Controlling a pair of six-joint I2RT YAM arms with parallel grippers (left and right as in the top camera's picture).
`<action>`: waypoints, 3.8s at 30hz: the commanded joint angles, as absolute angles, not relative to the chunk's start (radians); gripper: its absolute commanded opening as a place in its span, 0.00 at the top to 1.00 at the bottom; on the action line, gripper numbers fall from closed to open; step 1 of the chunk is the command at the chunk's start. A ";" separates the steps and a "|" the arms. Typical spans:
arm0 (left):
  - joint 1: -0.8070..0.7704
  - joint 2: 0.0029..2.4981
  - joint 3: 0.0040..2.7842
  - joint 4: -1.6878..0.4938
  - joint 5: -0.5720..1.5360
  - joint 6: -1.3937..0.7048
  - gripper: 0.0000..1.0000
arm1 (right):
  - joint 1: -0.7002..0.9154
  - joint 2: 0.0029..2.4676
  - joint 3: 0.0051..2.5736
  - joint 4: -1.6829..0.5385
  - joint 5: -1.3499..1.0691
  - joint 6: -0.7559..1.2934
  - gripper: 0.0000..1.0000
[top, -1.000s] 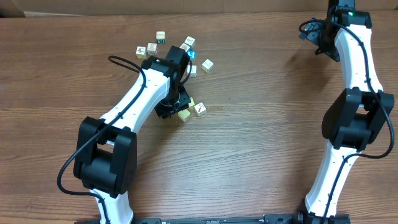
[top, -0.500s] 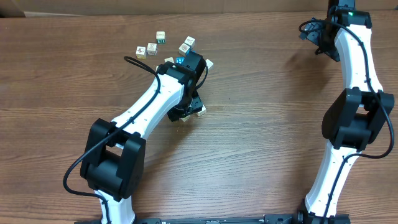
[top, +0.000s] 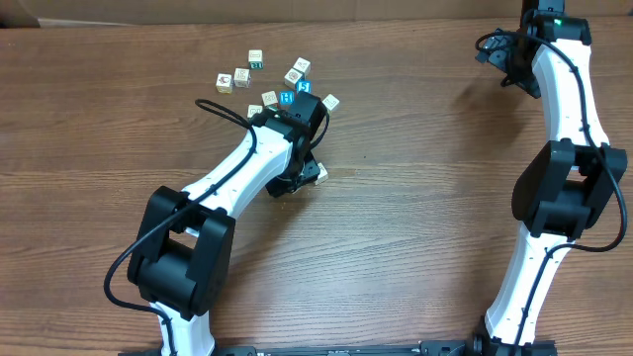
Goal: Form a circle
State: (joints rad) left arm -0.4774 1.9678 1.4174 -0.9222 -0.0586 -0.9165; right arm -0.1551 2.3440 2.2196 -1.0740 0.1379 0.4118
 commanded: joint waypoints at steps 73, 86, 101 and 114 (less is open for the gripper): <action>-0.479 1.975 1.348 -0.854 -0.104 -0.676 0.68 | -0.153 2.319 2.232 -1.072 0.146 0.412 0.00; -0.479 1.976 1.330 -0.829 -0.080 -0.675 0.69 | -0.153 2.319 2.232 -1.072 0.146 0.412 0.00; -0.479 1.976 1.330 -0.802 -0.059 -0.676 0.71 | -0.153 2.319 2.232 -1.072 0.146 0.412 0.00; -0.479 1.976 1.330 -0.810 -0.052 -0.677 0.73 | -0.153 2.319 2.232 -1.072 0.146 0.412 0.00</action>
State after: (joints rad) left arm -0.4774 1.9678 1.3346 -0.8043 -0.0666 -0.6952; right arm -0.1551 2.3440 2.2196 -1.0744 0.1383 0.4118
